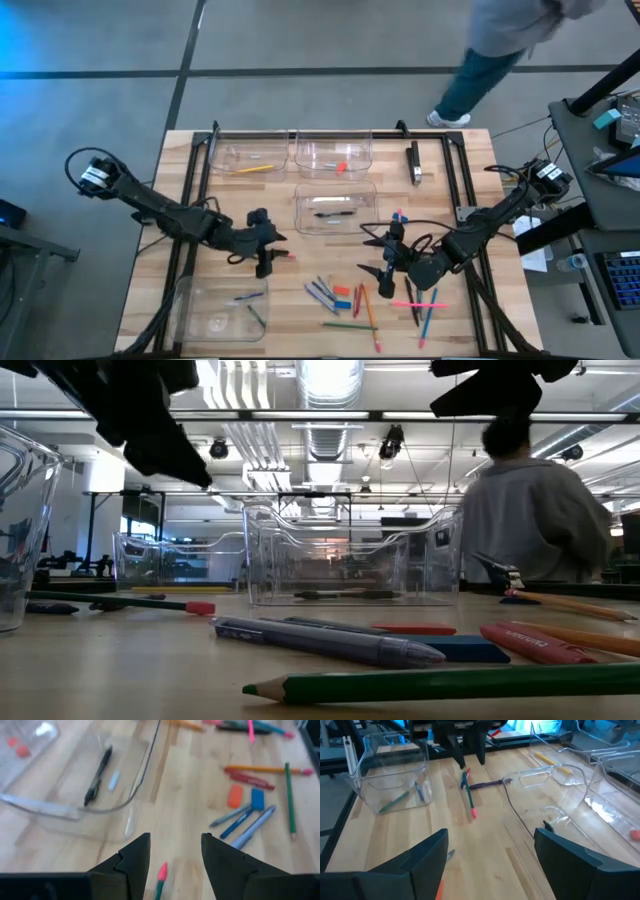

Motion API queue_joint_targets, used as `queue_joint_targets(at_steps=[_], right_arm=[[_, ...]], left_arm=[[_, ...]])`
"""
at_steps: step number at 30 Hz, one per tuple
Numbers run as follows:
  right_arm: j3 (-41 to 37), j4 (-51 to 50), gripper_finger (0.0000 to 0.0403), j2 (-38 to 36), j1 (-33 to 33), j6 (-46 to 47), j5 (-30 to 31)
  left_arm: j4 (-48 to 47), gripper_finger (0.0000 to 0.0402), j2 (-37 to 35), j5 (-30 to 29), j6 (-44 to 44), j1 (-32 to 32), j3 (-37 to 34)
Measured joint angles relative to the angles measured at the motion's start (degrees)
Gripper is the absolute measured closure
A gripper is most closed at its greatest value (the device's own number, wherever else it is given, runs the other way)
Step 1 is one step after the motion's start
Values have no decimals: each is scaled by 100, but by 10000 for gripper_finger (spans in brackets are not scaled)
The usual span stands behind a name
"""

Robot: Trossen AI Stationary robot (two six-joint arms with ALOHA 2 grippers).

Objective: Sort crayons/erasers/pens/pencils in bins
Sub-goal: Put the top green pencil into the top left transparent bin

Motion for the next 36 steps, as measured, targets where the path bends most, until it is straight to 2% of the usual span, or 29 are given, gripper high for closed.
queue_joint_targets(at_steps=[13, 36], right_arm=[[-33, -7, 122, 0, 9, 16, 3], [-46, -11, 122, 0, -2, 66, 155]], left_arm=[[-135, 240, 797, 982, 500, 544, -20], [-177, 240, 2063, 1206, 657, 643, 31]])
